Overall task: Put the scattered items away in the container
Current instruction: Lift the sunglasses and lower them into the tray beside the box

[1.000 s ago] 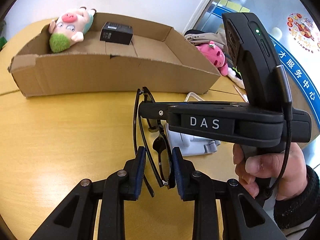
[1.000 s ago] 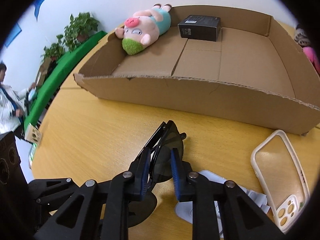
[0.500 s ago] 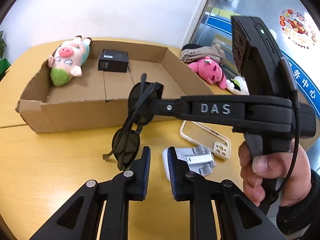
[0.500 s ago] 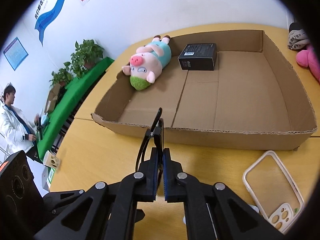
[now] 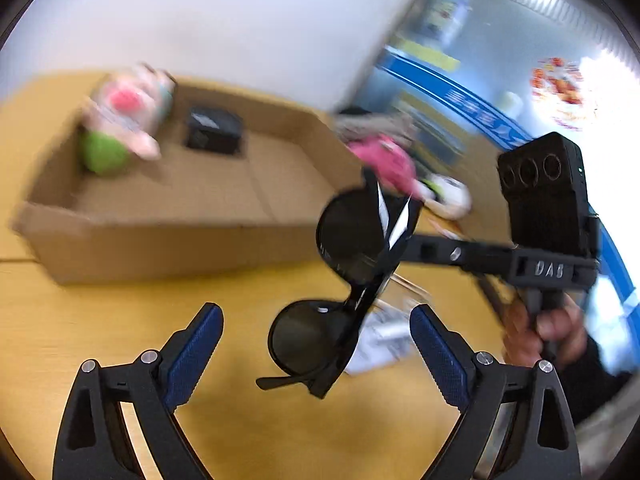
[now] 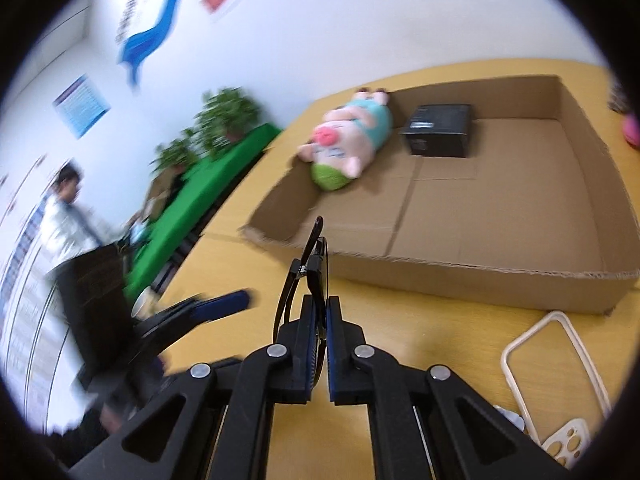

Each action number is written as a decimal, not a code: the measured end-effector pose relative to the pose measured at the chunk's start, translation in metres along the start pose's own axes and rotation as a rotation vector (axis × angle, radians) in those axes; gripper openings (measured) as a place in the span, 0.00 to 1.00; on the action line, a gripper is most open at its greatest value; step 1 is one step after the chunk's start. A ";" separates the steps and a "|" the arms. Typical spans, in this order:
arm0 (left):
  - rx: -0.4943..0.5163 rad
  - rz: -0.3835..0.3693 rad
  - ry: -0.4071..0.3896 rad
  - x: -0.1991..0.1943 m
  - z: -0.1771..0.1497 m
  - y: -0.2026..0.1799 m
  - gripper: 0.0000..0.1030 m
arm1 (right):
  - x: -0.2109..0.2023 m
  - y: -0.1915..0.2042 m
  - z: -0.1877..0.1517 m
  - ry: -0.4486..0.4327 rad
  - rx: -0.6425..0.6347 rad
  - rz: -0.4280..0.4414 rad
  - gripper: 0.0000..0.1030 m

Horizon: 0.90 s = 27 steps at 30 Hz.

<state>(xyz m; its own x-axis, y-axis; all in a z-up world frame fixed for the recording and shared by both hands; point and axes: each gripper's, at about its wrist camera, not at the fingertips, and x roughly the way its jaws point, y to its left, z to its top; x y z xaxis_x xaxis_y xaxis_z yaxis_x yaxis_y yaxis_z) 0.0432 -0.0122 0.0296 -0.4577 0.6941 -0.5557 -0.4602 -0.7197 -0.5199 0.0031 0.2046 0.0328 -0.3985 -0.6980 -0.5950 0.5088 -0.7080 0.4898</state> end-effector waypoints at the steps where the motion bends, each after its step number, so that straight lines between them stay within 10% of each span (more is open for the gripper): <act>1: -0.004 -0.086 0.041 0.007 -0.002 0.002 0.94 | -0.005 0.001 -0.001 0.006 -0.020 0.027 0.04; 6: 0.010 -0.363 0.128 0.031 -0.011 -0.010 0.91 | -0.028 -0.007 -0.003 0.022 -0.035 0.196 0.05; 9: 0.021 -0.427 0.121 0.033 -0.012 -0.021 0.69 | -0.036 -0.013 -0.004 0.028 -0.031 0.250 0.06; 11: 0.033 -0.447 0.129 0.034 -0.012 -0.026 0.50 | -0.038 -0.018 -0.004 0.035 -0.026 0.259 0.06; 27: 0.017 -0.456 0.133 0.033 0.009 -0.038 0.46 | -0.019 -0.053 0.026 0.052 0.022 0.298 0.07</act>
<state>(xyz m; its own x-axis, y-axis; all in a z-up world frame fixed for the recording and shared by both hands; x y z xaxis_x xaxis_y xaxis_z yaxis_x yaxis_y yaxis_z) 0.0384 0.0383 0.0370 -0.1051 0.9301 -0.3518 -0.6041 -0.3408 -0.7203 -0.0360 0.2529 0.0346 -0.1945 -0.8692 -0.4546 0.5804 -0.4756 0.6610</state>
